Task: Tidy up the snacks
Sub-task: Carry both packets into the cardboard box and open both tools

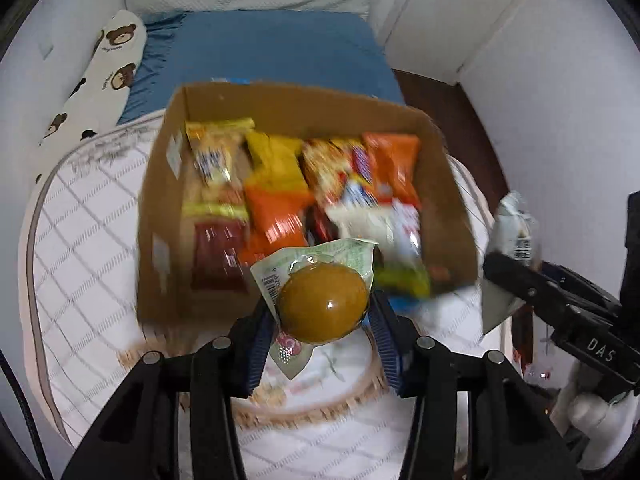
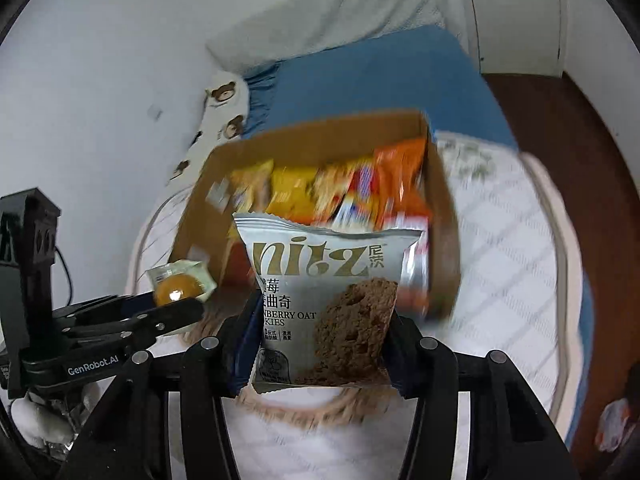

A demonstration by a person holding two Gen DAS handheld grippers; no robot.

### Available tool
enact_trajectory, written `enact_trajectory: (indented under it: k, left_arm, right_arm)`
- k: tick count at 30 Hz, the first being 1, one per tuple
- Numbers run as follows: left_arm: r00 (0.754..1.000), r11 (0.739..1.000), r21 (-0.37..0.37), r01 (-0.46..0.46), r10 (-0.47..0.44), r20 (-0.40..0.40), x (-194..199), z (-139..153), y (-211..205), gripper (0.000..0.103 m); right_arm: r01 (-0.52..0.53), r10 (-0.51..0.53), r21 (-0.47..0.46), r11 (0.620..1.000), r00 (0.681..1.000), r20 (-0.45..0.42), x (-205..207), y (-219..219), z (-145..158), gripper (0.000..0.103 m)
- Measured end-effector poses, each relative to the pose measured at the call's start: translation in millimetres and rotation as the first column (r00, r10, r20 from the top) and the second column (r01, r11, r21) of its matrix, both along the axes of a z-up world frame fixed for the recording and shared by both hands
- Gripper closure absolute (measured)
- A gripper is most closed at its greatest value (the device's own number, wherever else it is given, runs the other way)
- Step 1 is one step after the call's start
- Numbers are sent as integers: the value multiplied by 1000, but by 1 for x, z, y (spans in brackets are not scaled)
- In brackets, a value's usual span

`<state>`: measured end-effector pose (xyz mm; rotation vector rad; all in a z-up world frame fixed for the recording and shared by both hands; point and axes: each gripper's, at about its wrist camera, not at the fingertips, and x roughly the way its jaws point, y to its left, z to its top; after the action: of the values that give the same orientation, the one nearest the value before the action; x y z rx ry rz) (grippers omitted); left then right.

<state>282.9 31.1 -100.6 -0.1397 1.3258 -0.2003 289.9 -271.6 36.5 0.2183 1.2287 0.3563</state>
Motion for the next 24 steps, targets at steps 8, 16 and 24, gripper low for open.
enact_trajectory:
  k: [8, 16, 24]
  left_arm:
    - [993, 995, 95, -24, 34, -115, 86, -56, 15, 57]
    - [983, 989, 146, -23, 49, -179, 126, -104, 17, 23]
    - [988, 989, 145, -31, 53, -148, 123, -114, 15, 6]
  right_arm:
    - [-16, 6, -121, 993, 997, -77, 103, 26, -46, 47]
    - [-5, -32, -189, 982, 980, -194, 131, 32, -115, 5]
    - [-20, -37, -277, 961, 979, -200, 116, 24, -125, 2]
